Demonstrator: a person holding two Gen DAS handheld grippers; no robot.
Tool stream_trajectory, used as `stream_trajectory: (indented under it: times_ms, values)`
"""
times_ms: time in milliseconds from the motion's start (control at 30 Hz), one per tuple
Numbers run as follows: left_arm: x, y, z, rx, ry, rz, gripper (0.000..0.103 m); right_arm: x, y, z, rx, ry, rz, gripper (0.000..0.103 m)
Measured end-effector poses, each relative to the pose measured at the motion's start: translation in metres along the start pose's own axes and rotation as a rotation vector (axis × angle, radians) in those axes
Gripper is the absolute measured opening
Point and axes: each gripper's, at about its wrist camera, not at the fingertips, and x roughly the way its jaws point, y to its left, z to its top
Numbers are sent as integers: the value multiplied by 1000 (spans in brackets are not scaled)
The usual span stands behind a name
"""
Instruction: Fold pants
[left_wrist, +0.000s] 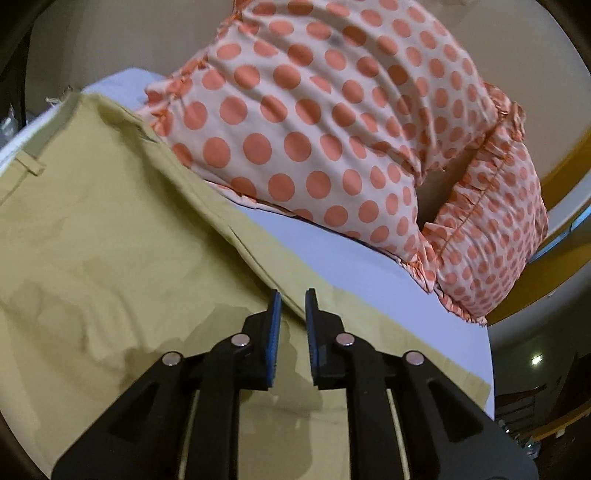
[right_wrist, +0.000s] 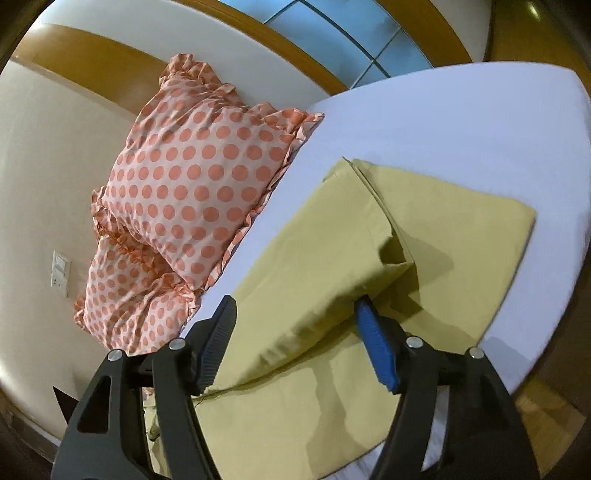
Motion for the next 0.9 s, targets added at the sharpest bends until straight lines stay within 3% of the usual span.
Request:
stream_trajectory:
  times_ms: [100,133,167,200,233,300,433,467,533,633,733,800,867,900]
  values:
    - [-15,-4,-6,28,-24,10,10,5,-2,-6,21,24,-56,64]
    - [-19,-5,-8,38,-29,9,4,8,-1,-6,16,24,-65,54]
    - [-26,-9,-12,56,-42,13,2,13,-3,-6,4,22,-77,28]
    - [-32,-12,-16,75,-57,14,0,16,-4,-5,-9,13,-83,11]
    - [-41,-14,-21,99,-75,14,0,18,-6,-4,-23,-2,-78,2]
    - [-53,-14,-29,120,-92,17,0,7,-13,-2,-11,-48,-22,2]
    - [-62,2,-34,63,-70,-47,1,-22,-12,0,-35,-130,38,2]
    - [-59,4,-33,48,-62,-51,4,-26,-9,1,-48,-135,45,2]
    - [-45,7,-29,9,-22,-76,33,-31,-2,2,-62,-150,60,2]
    - [-17,9,-16,-51,30,-85,41,-37,6,4,-81,-172,76,2]
    - [24,11,3,-103,80,-42,46,-37,11,6,-96,-179,80,2]
    - [49,16,14,-155,111,-13,44,-36,13,6,-98,-180,81,2]
    - [64,22,22,-202,118,-6,34,-34,13,7,-107,-183,78,2]
    - [67,23,25,-211,111,-9,10,-33,14,8,-114,-186,76,2]
